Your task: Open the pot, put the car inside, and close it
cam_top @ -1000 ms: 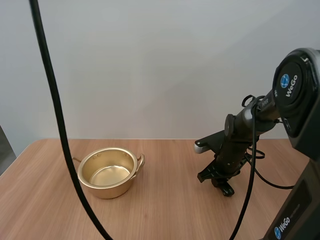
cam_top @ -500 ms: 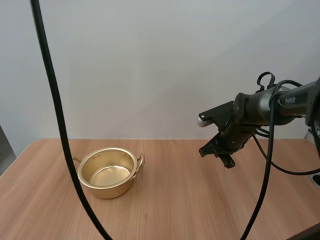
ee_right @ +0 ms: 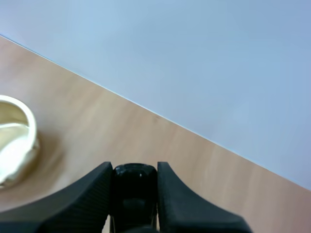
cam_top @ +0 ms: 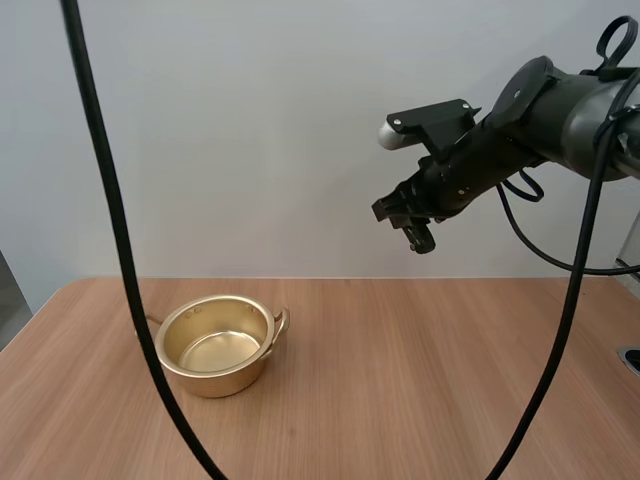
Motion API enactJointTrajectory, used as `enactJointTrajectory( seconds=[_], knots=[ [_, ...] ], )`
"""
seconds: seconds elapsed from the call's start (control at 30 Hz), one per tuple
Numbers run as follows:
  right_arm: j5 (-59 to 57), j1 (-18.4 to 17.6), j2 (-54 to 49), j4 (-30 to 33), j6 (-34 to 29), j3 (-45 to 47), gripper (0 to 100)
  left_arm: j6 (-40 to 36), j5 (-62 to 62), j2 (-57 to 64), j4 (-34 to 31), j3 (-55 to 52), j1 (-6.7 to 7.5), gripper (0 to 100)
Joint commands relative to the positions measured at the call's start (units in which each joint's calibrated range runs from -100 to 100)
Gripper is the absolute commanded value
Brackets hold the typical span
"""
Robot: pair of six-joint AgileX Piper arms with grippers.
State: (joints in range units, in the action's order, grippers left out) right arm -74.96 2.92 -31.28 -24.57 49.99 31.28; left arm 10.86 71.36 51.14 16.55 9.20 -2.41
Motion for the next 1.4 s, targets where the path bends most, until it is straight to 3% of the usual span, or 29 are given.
enactJointTrajectory(
  seconds=[0.0,0.13,0.37,0.53,0.83,1.37],
  knots=[
    [-14.14,-0.02,-0.2,-17.03,6.43,-5.98,0,0.1,0.04,0.0,0.08,0.04,-0.02,0],
    [-21.38,-0.2,-0.2,-26.55,9.79,-8.72,0,0.1,0.04,0.0,0.08,0.04,-0.02,0],
    [-22.66,-5.62,0.04,-27.86,10.44,-12.39,0,0.11,0.04,-0.11,0.08,0.04,-0.02,0],
    [-22.66,-10.34,1.89,-24.4,10.19,-12.43,0,0.11,0.04,-0.11,0.08,0.04,-0.02,0],
    [-20.18,-14.66,10.93,-23.05,10.45,-12.43,0,0.11,0.91,-0.08,0.08,0.04,-0.02,0],
    [-4.68,-25.21,23.76,-11.56,10.49,-13.11,0,-0.23,2.51,-0.08,2.87,0.04,-0.02,0]
  ],
)
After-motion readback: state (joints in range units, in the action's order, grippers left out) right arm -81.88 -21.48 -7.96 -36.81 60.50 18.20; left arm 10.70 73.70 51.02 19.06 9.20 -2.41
